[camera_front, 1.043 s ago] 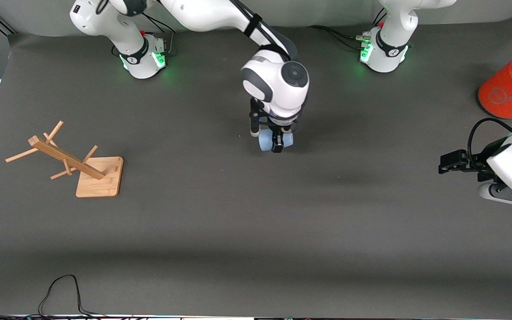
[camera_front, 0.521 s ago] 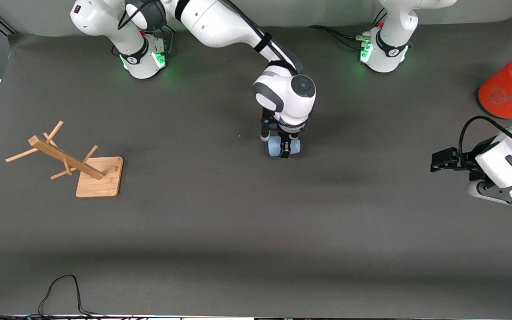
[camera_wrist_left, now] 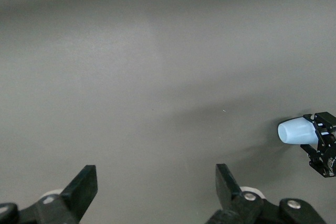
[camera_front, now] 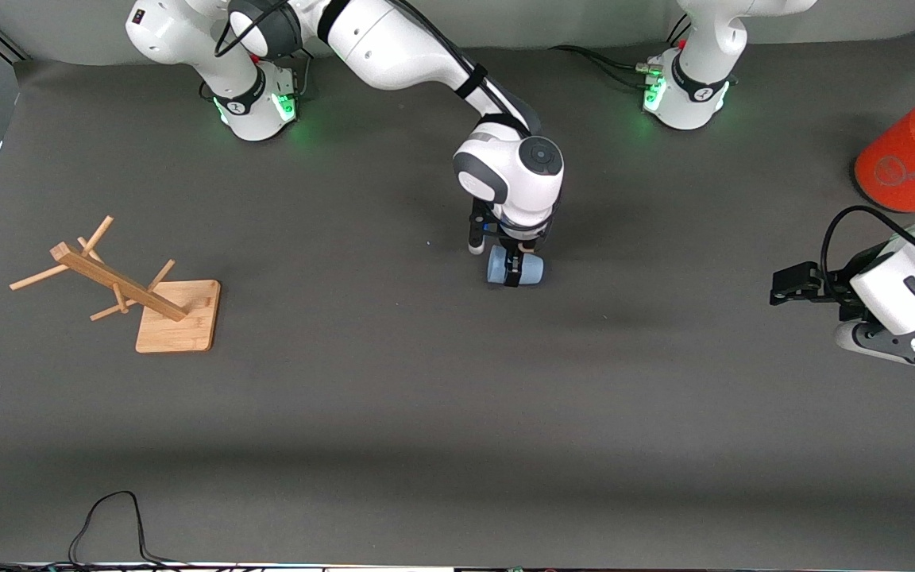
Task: Rotate and upright cup with both arms
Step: 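Carry the cup to mid-table, set it down, open the right gripper, then withdraw the right gripper while the left gripper reaches the cup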
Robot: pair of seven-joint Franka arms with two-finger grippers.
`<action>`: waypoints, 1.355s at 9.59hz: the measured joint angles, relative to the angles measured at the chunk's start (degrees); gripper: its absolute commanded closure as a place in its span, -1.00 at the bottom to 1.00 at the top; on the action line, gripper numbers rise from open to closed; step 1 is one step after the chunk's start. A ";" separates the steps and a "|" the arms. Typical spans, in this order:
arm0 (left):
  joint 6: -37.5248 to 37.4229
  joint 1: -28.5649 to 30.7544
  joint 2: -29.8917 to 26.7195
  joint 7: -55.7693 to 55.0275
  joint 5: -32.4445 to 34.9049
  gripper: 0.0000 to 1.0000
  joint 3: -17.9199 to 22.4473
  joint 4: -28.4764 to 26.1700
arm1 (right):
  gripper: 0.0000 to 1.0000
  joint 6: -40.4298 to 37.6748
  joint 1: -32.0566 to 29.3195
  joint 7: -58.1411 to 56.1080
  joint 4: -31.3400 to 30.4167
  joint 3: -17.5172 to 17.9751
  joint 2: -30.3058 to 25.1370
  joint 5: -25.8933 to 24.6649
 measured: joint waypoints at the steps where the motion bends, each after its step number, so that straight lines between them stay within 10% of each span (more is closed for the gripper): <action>1: 0.00 0.00 0.00 0.00 0.00 -1.00 -0.01 0.00 | -1.00 0.07 0.00 0.08 0.00 0.00 0.05 0.00; 6: -0.01 -1.05 0.00 -0.09 0.00 -1.00 -0.75 0.03 | -1.00 -3.08 0.00 -0.70 1.67 -0.11 -0.99 -0.09; 13: -0.71 -1.28 0.00 -0.09 0.00 -1.00 -0.81 0.08 | -1.00 -30.58 -4.25 -24.42 2.33 -1.68 -16.72 -0.06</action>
